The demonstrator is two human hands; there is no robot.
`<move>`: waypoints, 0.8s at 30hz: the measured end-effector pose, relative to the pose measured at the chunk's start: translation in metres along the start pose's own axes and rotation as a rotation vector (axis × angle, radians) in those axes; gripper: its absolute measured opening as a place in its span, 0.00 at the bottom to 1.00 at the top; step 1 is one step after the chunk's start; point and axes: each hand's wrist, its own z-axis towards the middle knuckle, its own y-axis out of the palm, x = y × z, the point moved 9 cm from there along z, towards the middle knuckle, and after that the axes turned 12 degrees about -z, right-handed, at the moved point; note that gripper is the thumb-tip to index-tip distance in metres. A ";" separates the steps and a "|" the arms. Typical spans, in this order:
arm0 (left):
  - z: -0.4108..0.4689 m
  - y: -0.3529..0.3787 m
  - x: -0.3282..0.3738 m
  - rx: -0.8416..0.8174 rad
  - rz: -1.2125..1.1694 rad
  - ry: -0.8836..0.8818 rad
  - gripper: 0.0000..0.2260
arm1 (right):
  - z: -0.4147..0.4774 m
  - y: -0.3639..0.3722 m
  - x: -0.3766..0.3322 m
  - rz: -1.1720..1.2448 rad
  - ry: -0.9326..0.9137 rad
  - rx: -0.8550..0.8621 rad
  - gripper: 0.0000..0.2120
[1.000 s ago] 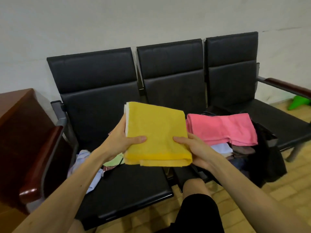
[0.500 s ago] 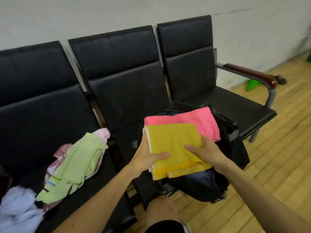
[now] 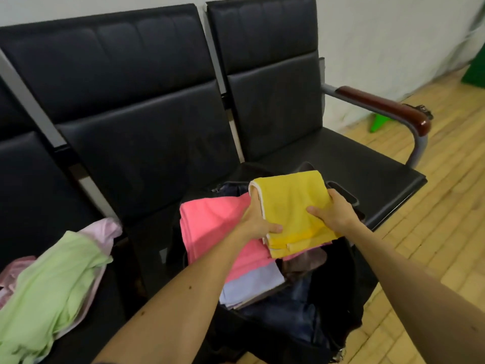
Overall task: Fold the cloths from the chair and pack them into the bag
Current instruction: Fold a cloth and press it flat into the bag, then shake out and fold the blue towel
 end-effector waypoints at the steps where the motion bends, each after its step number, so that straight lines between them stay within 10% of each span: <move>1: 0.004 0.000 -0.006 0.001 0.001 -0.021 0.61 | 0.003 0.003 0.003 -0.013 0.015 -0.009 0.32; 12: -0.012 -0.034 -0.018 0.142 -0.168 -0.127 0.42 | -0.015 -0.009 -0.017 -0.202 0.057 0.042 0.39; 18: -0.128 -0.157 0.030 0.488 -0.126 0.120 0.18 | -0.109 0.007 -0.172 -0.072 -0.463 0.207 0.24; 24: -0.340 -0.278 -0.073 0.902 -0.146 0.025 0.06 | -0.251 0.169 -0.291 0.164 -0.687 -0.161 0.20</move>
